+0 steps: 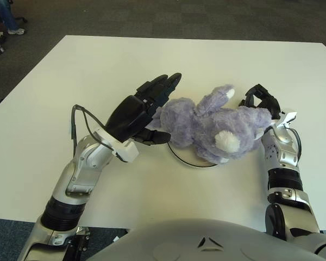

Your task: Put the doll into the plate.

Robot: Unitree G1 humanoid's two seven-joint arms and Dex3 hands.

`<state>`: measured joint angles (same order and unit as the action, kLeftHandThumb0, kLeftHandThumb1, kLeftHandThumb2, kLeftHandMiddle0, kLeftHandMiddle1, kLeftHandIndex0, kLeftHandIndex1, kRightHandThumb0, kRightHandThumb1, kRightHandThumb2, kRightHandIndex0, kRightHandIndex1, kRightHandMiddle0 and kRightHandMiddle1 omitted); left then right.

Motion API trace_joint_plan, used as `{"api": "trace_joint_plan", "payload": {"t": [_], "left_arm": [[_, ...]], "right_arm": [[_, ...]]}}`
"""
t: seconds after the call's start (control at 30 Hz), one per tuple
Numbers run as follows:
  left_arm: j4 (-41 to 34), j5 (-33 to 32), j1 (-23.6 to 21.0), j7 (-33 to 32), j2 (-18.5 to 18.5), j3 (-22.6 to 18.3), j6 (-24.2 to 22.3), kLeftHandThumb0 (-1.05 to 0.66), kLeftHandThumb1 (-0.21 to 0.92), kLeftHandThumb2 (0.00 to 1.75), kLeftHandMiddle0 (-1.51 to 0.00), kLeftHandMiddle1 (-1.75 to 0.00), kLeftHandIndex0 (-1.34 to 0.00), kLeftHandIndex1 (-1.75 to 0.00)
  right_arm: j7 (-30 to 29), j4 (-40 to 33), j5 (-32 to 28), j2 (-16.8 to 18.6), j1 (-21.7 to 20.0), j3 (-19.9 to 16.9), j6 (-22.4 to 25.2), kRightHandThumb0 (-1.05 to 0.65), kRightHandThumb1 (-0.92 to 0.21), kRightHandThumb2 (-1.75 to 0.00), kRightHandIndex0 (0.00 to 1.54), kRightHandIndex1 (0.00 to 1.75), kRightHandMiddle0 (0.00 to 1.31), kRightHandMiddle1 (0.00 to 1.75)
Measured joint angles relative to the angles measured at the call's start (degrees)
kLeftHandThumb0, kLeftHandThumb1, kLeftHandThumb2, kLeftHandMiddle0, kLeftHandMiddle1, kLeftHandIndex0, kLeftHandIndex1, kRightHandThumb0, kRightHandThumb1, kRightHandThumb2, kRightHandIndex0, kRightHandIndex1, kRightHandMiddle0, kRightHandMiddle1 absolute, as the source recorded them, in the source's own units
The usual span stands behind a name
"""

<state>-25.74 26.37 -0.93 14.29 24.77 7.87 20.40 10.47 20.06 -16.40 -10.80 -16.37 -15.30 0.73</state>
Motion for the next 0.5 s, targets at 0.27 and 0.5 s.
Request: {"api": "trace_joint_plan", "payload": {"t": [0.27,0.5], "left_arm": [[-0.9,-2.4,2.4,0.3,0.6,-4.0,-1.5,-1.05,0.92,0.96,-0.04,-0.02,0.00,0.00],[3.7,-4.9,2.7,-2.9,-0.3,-7.0,1.8,-1.05,0.92,1.13,-0.10,-0.04,-0.02,-0.01]], "right_arm": [[0.0,0.0,0.0,0.0,-0.1,0.1,0.0,-0.45,-0.43,-1.18,1.12,1.75,0.53,1.75],[0.0,0.1,0.1,0.0,-0.1,0.1,0.0,-0.45,-0.42,-1.18,1.14,1.75,0.53,1.75]]}}
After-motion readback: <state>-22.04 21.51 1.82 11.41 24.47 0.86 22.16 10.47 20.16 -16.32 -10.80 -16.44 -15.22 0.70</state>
